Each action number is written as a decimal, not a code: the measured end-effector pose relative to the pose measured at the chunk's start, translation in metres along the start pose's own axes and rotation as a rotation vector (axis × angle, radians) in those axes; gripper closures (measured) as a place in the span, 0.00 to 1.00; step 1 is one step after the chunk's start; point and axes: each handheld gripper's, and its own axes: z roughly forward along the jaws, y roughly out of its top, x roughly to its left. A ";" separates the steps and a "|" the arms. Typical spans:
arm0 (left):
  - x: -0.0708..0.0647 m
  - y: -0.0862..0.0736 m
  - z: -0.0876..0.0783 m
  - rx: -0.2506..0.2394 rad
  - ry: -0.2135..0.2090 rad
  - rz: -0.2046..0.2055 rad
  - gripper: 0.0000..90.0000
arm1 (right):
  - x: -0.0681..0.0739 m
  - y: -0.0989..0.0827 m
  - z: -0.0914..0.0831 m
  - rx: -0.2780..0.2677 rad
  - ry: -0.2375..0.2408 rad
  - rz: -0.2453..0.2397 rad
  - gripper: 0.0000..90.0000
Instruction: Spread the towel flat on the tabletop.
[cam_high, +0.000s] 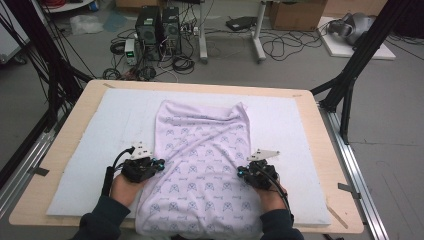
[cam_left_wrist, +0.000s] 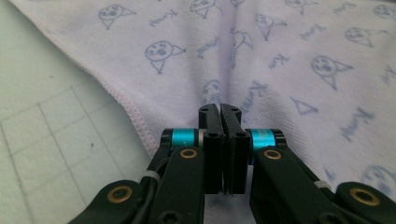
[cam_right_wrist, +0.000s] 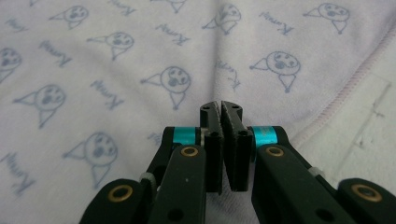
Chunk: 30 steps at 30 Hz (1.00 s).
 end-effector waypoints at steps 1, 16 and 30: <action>0.001 -0.002 -0.002 0.001 -0.010 -0.007 0.97 | 0.001 -0.001 -0.002 0.004 0.007 -0.005 0.97; -0.007 -0.018 -0.043 -0.044 -0.067 -0.017 0.86 | 0.023 -0.017 -0.039 0.009 0.048 -0.027 0.83; 0.006 -0.006 -0.004 -0.023 0.020 -0.029 0.74 | 0.010 0.002 0.000 0.021 -0.012 -0.043 0.95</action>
